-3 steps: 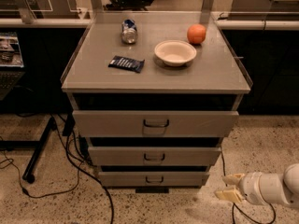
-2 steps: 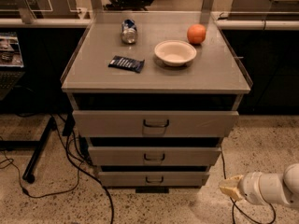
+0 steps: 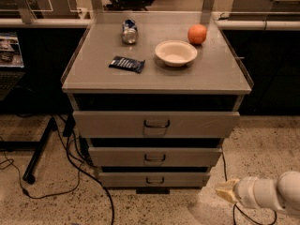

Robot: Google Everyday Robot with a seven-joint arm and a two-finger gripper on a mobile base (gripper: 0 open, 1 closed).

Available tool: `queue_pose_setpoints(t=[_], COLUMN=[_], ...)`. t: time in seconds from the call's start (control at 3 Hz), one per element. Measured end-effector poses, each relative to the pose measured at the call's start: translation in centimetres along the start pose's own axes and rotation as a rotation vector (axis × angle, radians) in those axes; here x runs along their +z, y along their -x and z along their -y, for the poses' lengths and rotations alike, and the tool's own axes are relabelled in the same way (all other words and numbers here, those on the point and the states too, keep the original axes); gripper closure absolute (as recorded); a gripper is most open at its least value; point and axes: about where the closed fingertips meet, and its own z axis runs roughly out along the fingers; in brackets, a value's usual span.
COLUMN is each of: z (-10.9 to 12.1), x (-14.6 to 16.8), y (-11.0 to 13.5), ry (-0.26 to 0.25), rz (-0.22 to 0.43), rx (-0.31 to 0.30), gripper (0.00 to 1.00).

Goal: Open bottom drawer

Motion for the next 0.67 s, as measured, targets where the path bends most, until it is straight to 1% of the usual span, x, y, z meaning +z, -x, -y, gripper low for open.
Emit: queue_pose_setpoints(t=[0.33,0.67], z=[-0.4,0.2], x=[6.5,12.1], y=[-2.9,-5.3], ry=[-0.023,-0.037], rz=[0.064,0.119], rx=[0.114,0.196], gripper=[1.0,1.0])
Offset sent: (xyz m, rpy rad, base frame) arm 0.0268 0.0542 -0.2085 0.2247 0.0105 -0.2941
